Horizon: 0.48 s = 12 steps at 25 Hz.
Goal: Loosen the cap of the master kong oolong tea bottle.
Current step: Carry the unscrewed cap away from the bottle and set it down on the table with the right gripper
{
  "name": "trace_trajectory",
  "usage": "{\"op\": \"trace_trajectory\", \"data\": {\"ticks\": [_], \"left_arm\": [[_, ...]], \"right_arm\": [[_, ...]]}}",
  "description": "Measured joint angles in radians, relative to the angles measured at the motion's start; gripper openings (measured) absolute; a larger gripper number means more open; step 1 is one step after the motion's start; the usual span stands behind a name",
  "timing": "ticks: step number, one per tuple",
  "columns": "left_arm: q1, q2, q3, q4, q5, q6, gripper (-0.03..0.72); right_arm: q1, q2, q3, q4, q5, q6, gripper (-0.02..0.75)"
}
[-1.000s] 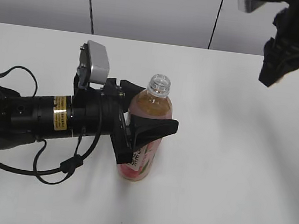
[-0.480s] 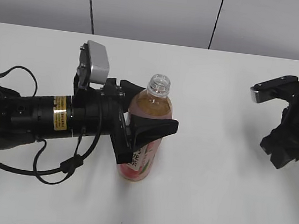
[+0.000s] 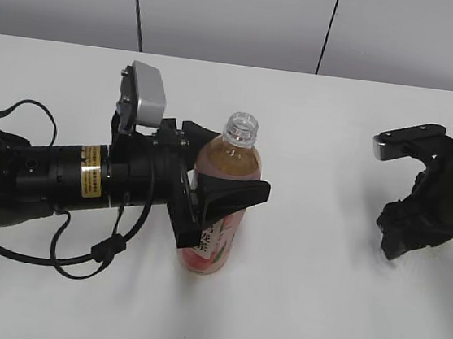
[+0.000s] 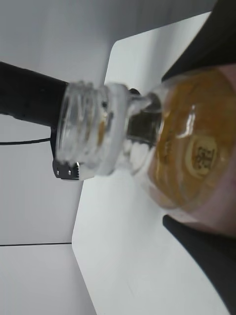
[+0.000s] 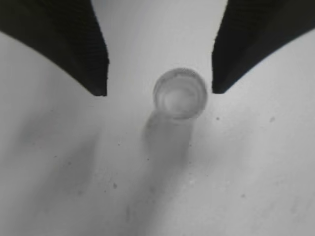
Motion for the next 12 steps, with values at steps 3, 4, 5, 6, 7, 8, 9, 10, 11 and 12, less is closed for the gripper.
{"op": "trace_trajectory", "data": {"ticks": [3,4,5,6,7,8,9,10,11,12], "left_arm": [[0.0,0.0,0.0,0.0,0.0,0.0,0.458],[0.0,0.0,0.0,0.0,0.0,0.0,0.458],[0.0,0.0,0.0,0.0,0.0,0.0,0.458],[0.0,0.0,0.0,0.0,0.0,0.0,0.458],[0.0,0.0,0.0,0.0,0.0,0.0,0.458],[0.0,0.0,0.0,0.0,0.0,0.0,0.458],[0.0,0.0,0.0,0.0,0.0,0.0,0.458],[0.0,0.0,0.0,0.0,0.0,0.0,0.458],[0.0,0.0,0.0,0.0,0.0,0.0,0.458],[0.0,0.0,0.0,0.0,0.0,0.0,0.458]], "right_arm": [[0.0,0.009,0.0,0.004,-0.001,0.029,0.603],[0.0,0.009,0.0,0.006,-0.001,0.045,0.605],[0.0,0.009,-0.005,0.005,0.003,0.066,0.596],[0.0,0.009,-0.011,0.005,0.011,0.084,0.585],[0.0,0.006,-0.018,0.005,0.027,0.104,0.578],[0.0,-0.001,-0.022,0.005,0.044,0.122,0.574],[0.0,-0.013,-0.025,0.005,0.066,0.134,0.571],[0.0,-0.032,-0.026,0.005,0.086,0.146,0.571],[0.0,-0.055,-0.027,0.005,0.111,0.154,0.568],[0.0,-0.083,-0.028,0.005,0.137,0.159,0.567]]}}
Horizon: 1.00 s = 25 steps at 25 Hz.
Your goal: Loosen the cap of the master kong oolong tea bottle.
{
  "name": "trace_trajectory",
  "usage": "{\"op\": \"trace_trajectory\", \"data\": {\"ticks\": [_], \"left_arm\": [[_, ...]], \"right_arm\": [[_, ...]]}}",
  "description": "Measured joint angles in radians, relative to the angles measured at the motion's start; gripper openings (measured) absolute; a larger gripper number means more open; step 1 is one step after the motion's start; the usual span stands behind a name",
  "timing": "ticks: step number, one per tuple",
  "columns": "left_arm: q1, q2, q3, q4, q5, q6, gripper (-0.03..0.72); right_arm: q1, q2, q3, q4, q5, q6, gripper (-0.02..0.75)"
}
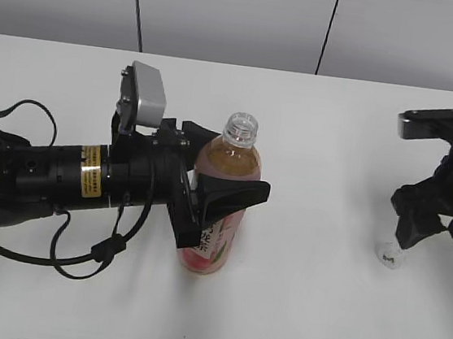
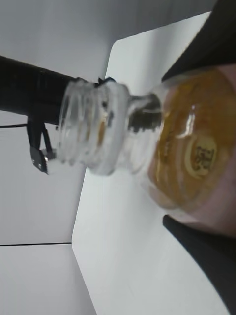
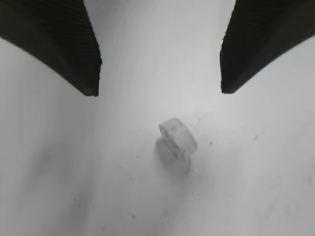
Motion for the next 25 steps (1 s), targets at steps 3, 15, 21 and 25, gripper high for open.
{"op": "trace_trajectory", "data": {"ticks": [3,15,21,25], "left_arm": [[0.0,0.0,0.0,0.0,0.0,0.0,0.458],[0.0,0.0,0.0,0.0,0.0,0.0,0.458],[0.0,0.0,0.0,0.0,0.0,0.0,0.458],[0.0,0.0,0.0,0.0,0.001,0.0,0.458]], "right_arm": [[0.0,-0.089,0.0,0.0,0.08,0.01,0.566],[0.0,-0.55,0.239,-0.011,0.227,0.021,0.566],[0.0,-0.876,0.341,-0.019,0.231,0.022,0.566],[0.0,-1.118,0.384,-0.019,0.216,0.022,0.566]]}}
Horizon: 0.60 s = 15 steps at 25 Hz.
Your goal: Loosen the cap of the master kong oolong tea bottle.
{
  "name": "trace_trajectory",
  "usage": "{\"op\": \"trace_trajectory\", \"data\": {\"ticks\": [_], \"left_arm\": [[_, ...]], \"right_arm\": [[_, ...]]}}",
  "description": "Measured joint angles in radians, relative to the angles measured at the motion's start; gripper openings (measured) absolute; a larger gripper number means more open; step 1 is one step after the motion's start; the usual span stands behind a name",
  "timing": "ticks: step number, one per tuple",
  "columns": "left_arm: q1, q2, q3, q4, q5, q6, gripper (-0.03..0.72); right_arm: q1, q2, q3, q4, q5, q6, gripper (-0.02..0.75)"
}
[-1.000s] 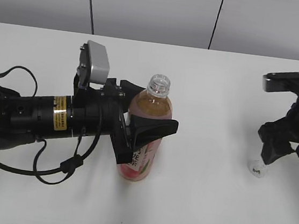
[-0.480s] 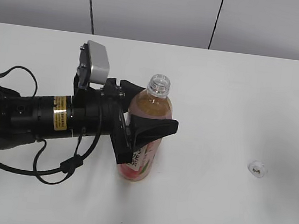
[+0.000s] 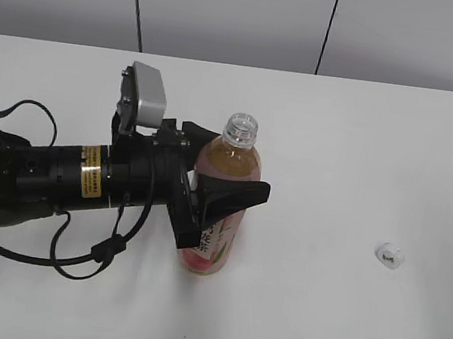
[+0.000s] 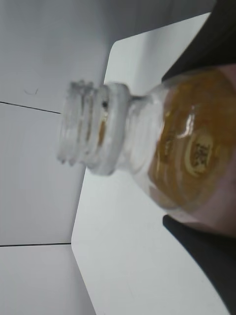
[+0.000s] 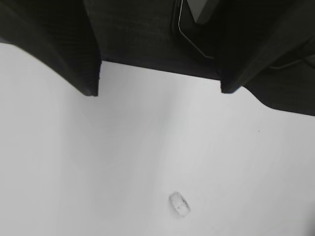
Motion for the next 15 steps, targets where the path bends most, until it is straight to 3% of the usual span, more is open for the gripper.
{"op": "trace_trajectory", "data": {"ticks": [6,15], "left_arm": [[0.0,0.0,0.0,0.0,0.0,0.0,0.458],[0.0,0.0,0.0,0.0,0.0,0.0,0.458]], "right_arm": [[0.0,-0.256,0.072,0.008,0.006,-0.005,0.566],[0.0,-0.455,0.094,0.014,0.039,-0.018,0.566]]}}
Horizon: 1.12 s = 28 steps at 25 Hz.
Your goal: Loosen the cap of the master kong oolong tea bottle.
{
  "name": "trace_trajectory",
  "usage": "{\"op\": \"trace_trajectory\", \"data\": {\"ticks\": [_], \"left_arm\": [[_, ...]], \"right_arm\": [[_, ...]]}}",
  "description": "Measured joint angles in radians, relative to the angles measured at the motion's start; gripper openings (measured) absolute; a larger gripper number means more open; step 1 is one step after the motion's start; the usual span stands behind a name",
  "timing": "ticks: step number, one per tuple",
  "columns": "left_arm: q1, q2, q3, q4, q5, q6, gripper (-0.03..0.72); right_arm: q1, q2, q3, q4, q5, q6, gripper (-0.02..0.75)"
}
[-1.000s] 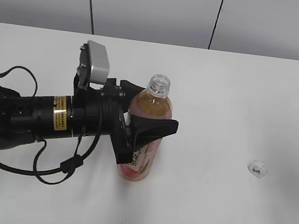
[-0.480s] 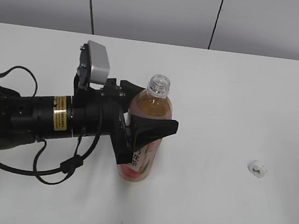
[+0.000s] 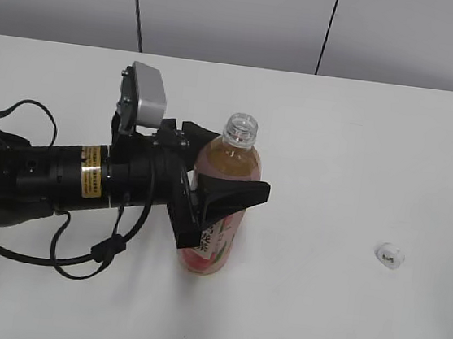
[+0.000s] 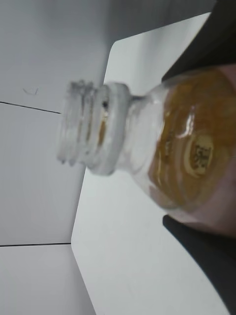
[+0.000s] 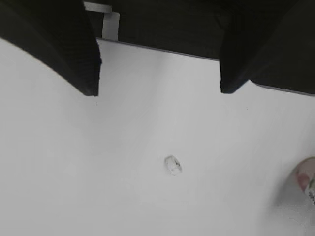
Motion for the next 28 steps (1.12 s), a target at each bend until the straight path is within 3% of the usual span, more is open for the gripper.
{"op": "trace_trajectory", "data": {"ticks": [28], "left_arm": [[0.0,0.0,0.0,0.0,0.001,0.0,0.458]], "right_arm": [[0.0,-0.059,0.001,0.003,0.001,-0.001,0.566]]}}
